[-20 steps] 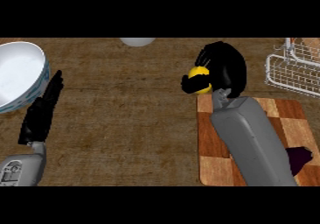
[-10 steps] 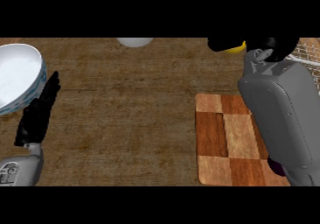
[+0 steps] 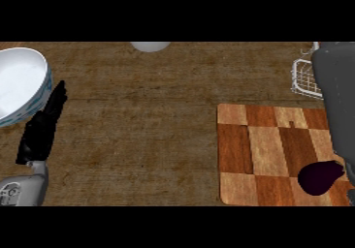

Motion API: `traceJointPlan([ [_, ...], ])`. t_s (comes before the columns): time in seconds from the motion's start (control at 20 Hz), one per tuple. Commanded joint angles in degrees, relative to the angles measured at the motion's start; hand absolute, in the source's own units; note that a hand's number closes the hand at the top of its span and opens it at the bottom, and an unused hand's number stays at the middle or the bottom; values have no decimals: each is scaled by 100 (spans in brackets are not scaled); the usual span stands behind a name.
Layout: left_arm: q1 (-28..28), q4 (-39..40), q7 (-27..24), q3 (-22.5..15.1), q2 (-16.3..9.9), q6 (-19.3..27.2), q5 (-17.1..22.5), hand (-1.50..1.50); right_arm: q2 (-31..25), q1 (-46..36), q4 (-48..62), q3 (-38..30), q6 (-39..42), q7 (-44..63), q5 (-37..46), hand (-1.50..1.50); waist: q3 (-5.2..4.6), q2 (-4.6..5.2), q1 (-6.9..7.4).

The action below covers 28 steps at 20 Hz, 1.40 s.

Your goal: Pick the lemon from the cutting board and place it in the tiered basket

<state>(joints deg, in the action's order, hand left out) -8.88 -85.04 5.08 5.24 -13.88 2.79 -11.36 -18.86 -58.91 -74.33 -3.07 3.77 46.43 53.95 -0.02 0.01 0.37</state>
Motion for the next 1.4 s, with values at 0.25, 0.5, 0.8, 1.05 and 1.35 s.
traceJointPlan([
  [0.25,79,-16,-109,124,-96,-251,160,0,-842,73,1004,71,-6,-879,534,150,0,8,4],
  [0.5,-302,455,-119,124,9,-4,-39,0,-1549,118,1752,154,-33,-1186,1086,150,-2,30,-53],
  [0.8,-61,493,-587,277,-165,-215,63,0,-1808,-152,2932,-164,-559,-1972,1134,150,0,26,41],
  [1.05,-76,8,-46,-1,184,-17,-70,0,-1996,-243,3663,-434,-593,-2838,872,150,5,26,78],
  [1.35,-61,-134,81,-54,164,-61,-142,0,-2072,-332,4474,-941,-762,-3457,440,150,8,47,125],
])
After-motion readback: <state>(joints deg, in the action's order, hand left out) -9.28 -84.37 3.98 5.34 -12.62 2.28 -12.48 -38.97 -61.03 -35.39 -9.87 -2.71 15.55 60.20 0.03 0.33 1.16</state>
